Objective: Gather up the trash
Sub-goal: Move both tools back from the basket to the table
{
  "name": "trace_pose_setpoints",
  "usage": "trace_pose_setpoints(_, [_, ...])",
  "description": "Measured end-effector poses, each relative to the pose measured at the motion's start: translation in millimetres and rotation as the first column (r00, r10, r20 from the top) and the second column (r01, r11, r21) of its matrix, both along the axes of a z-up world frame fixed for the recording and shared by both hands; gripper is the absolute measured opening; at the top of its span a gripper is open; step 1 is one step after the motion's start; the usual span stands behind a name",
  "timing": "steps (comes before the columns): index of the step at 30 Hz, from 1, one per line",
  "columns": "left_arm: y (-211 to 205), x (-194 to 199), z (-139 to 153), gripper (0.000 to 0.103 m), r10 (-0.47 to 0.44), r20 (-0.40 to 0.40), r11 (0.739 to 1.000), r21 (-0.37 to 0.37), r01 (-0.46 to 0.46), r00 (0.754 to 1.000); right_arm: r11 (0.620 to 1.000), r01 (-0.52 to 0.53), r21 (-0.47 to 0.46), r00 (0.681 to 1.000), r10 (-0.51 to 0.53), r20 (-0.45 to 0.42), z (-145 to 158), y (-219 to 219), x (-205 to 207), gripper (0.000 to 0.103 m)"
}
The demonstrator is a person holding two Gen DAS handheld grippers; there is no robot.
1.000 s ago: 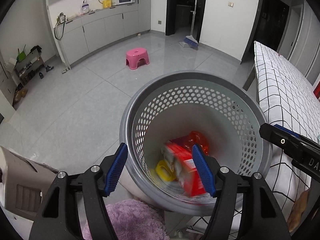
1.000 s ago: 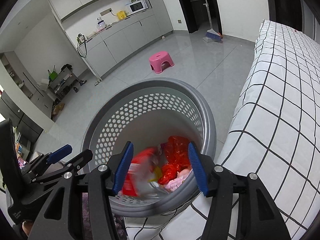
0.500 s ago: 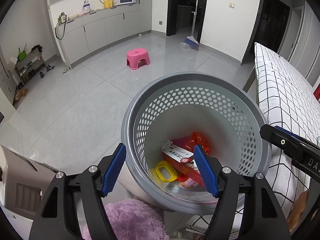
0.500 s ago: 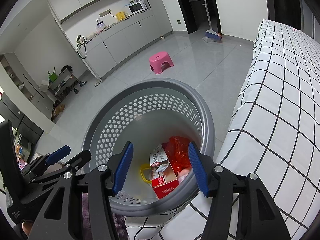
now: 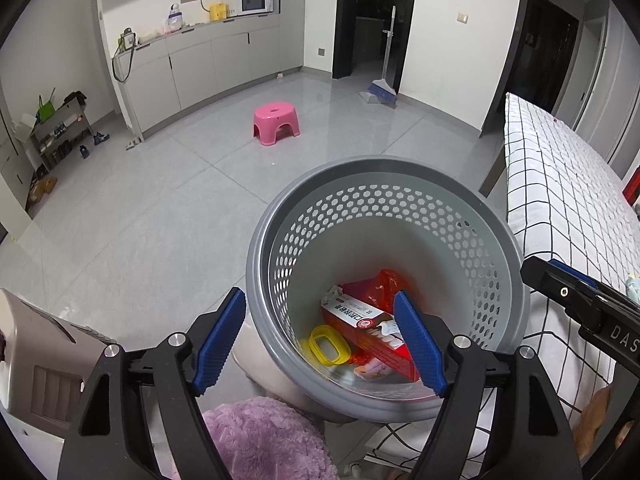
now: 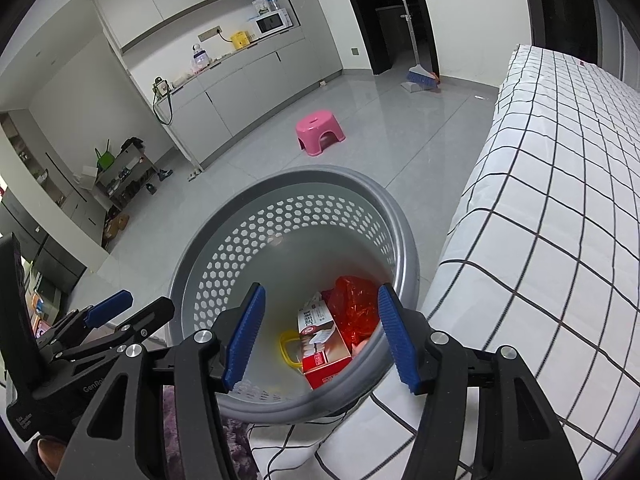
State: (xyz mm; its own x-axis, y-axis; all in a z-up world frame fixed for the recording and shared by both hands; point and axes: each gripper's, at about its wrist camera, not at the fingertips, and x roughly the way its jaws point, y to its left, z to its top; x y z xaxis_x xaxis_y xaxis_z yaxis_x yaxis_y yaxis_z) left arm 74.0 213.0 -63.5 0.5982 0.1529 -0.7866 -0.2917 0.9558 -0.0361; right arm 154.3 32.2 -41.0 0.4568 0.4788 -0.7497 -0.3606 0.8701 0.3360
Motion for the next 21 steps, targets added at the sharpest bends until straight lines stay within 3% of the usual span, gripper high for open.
trace_pose_setpoints(11, [-22,-10,22,0.078,-0.044,0.046,0.999,0.017,0.043,0.998,0.998,0.055,0.019,0.998,-0.056,0.036,18,-31,-20,0.058])
trace_pose_setpoints(21, [-63,-12,32,0.078,-0.132,0.07,0.991,0.02,0.131,0.989,0.986,0.167,0.026,0.984,-0.168,0.062,30,-88,-42,0.058])
